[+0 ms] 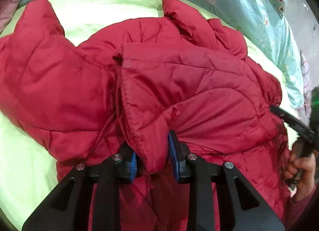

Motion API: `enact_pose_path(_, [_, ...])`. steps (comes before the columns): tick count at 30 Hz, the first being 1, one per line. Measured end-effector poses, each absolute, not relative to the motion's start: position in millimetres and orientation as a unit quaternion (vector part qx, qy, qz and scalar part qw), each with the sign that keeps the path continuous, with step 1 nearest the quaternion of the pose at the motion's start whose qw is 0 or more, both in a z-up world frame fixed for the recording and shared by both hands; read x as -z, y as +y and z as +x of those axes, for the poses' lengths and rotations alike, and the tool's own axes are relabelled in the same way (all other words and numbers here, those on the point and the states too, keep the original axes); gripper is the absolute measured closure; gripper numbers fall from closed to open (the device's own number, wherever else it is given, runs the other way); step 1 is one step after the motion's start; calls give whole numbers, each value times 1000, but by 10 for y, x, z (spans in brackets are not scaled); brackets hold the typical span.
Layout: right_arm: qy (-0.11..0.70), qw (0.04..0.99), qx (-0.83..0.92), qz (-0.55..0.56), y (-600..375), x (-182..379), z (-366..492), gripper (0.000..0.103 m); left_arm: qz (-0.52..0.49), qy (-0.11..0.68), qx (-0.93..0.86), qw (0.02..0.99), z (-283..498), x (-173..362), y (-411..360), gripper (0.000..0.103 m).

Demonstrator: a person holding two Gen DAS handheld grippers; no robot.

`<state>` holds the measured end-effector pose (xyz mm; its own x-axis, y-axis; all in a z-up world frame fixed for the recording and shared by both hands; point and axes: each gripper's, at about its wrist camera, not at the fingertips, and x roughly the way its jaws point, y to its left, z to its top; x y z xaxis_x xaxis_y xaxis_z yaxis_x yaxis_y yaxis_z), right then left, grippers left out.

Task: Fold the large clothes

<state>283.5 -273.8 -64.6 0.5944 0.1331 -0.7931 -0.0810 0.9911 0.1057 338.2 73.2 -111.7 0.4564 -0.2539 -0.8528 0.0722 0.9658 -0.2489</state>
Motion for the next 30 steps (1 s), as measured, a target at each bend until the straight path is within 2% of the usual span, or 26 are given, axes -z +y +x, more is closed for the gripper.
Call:
enact_pose_path(3, [449,891,-65,4,-2575,655,2773,40,-69,504,90,856,3330,1075,689,73])
enact_pose_path(5, [479,876,-58,-21,-2529,853,2857,40,-59,493,94,863,3249,1043,679,62])
enact_pose_path(8, [485,872,-52,-36,-2496,936,2901,37,-64,492,93,863,3169,1045,744,56])
enact_pose_path(12, [476,878,-56,-2,-2483,737,2854,35,-92,494,97,859,3029,969,896,53])
enact_pose_path(20, [415,901,-117,45,-2353,259,2469,36,-143,439,53,886,2781,641,1451,45])
enact_pose_path(30, [411,895,-165,54,-2097,280,2234,36,-215,432,-24,876,2858,831,2228,45])
